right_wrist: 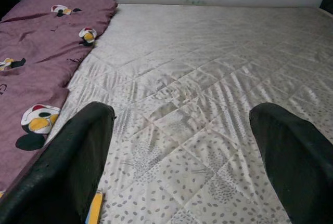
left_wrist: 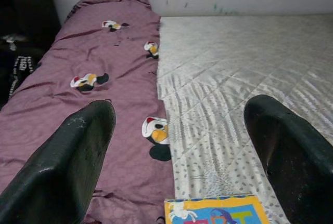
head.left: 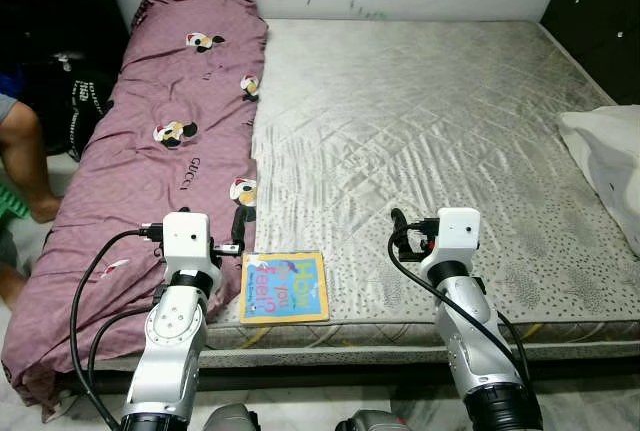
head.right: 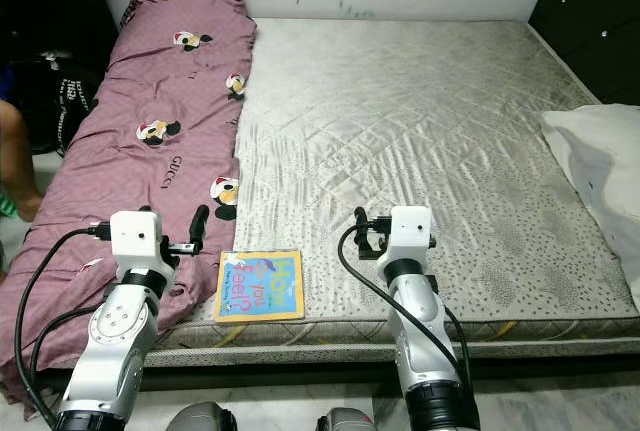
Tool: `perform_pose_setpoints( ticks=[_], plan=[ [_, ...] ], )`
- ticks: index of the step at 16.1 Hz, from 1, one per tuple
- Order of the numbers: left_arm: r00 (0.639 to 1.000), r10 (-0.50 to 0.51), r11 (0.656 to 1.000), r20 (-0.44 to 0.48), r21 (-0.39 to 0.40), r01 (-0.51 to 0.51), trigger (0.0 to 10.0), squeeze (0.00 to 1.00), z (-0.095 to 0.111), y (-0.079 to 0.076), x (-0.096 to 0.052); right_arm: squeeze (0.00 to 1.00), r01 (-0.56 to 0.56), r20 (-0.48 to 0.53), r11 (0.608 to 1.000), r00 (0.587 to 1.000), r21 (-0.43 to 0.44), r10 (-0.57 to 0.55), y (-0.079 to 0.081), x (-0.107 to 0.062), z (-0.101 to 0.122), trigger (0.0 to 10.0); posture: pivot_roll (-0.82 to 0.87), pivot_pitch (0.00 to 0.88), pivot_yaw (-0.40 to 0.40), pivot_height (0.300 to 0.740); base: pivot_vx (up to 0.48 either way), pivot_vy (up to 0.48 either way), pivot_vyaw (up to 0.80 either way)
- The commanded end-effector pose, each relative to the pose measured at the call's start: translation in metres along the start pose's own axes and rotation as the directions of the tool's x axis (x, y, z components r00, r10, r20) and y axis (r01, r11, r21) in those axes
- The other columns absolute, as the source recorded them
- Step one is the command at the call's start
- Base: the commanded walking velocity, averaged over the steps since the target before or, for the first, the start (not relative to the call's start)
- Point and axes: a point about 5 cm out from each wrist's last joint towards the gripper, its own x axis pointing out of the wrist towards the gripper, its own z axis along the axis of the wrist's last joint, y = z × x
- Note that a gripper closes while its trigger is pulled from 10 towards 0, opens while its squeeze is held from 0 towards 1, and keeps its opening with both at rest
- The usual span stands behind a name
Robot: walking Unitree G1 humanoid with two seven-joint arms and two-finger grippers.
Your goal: Clean up the room
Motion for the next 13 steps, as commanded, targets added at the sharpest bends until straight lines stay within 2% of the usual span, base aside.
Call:
perform_pose_setpoints(
  ticks=[1,2,5,8,11,13],
  plan=[
    [1.0,-0.015,1.0,0.004,-0.006,0.015,10.0,0.0,0.0029,-0.0029,0.0019,0.0,0.003,0.021,1.0,1.0,0.003,-0.003,0.0007,0.0022,0.0071,10.0,-0.01,0.051,-0.005,0.74,0.0,0.0,-0.66],
    [1.0,-0.018,0.999,0.007,-0.027,0.018,10.0,0.0,0.0038,-0.0037,0.0015,0.0,0.002,0.022,1.0,1.0,0.002,-0.002,0.0008,0.002,0.0072,10.0,-0.01,0.051,-0.005,0.74,0.0,0.0,-0.8],
    [1.0,-0.021,1.0,-0.006,-0.01,0.021,10.0,0.0,0.0015,-0.0022,-0.0019,0.0,0.004,0.016,1.0,1.0,0.005,-0.004,-0.0002,0.0014,0.0063,10.0,-0.01,0.055,-0.008,0.74,0.0,0.0,-0.8],
    [0.999,-0.022,0.999,-0.023,-0.038,0.021,10.0,0.0,-0.0007,-0.0015,-0.0004,0.0,-0.004,0.012,1.0,1.0,0.007,0.004,0.0,0.0009,0.0043,10.0,-0.01,0.056,-0.007,0.74,0.0,0.0,-0.8],
    [1.0,-0.007,0.999,-0.021,-0.034,0.007,10.0,0.0,0.0008,-0.001,0.0013,0.0,-0.009,0.013,1.0,1.0,0.006,0.009,0.0003,0.0013,0.0052,10.0,-0.02,0.062,-0.008,0.74,0.0,0.0,-0.54],
    [0.999,0.014,0.999,-0.033,-0.039,-0.016,10.0,0.0,-0.0015,0.0017,-0.0004,0.0,-0.01,0.011,1.0,1.0,0.005,0.01,0.0002,0.0012,0.0051,10.0,-0.02,0.067,-0.01,0.74,0.0,0.0,0.0]
  ],
)
